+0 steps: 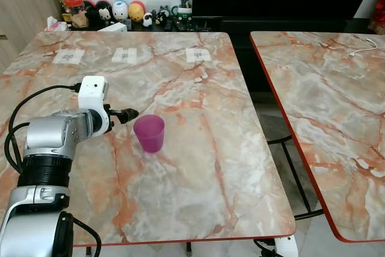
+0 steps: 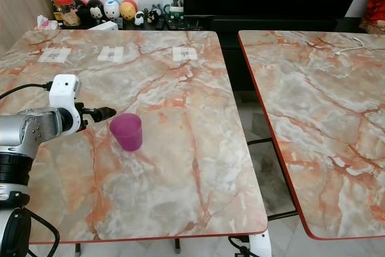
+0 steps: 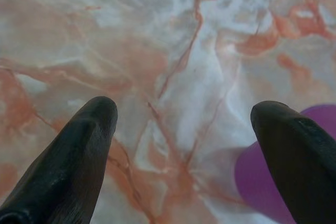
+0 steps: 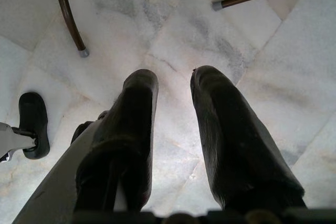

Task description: Setting the table

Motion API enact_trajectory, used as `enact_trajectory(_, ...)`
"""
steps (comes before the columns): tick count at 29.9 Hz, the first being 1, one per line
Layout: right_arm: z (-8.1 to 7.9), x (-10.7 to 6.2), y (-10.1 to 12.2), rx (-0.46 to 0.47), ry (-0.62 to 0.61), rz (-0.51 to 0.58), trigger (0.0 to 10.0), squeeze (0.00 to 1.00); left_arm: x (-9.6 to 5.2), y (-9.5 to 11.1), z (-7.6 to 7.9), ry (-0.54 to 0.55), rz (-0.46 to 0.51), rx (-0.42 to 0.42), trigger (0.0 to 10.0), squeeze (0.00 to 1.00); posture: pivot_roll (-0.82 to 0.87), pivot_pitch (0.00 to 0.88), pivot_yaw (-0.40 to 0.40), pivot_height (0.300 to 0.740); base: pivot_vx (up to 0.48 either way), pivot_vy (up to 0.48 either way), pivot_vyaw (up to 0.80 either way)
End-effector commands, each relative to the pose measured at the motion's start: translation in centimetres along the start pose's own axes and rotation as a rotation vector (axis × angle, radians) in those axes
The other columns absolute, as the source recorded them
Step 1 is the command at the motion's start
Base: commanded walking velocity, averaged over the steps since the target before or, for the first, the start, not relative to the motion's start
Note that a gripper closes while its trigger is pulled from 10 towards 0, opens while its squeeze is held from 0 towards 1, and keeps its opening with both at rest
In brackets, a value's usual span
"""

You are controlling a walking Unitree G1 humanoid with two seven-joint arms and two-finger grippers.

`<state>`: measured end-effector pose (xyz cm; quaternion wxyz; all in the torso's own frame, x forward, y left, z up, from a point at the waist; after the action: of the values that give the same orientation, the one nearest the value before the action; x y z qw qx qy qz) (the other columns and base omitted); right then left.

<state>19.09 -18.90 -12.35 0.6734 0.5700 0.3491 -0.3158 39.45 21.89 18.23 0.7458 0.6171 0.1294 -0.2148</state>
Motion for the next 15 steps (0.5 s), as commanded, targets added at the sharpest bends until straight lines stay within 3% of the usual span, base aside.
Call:
enact_trajectory(1,0.14,-0.11,-0.76,-0.001,-0.001,-0.028,10.0,0.0,-0.01,-0.37,0.28,-0.006,-0.013,0.042,10.0,0.0,0.17,0.007,-0.053,0.74,0.0,0.0,0.0)
enact_trajectory(15,0.21,-0.1,-0.65,0.001,-0.003,-0.025,10.0,0.0,0.2,-0.81,0.96,-0.023,-0.015,0.073,10.0,0.0,0.17,0.016,-0.056,0.74,0.0,0.0,0.0)
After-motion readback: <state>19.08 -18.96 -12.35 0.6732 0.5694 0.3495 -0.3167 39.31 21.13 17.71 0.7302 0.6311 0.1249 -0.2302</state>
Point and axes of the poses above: a point about 5 cm out from each wrist's last joint towards the gripper, its own x axis pointing out of the wrist towards the gripper, its own y axis along the axis of the wrist's last joint, z = x × y, the point moved 4 cm from there along x, pointing out of the wrist towards the gripper, and after that the axes turned 11 degrees about -x, right-handed, at the moved point
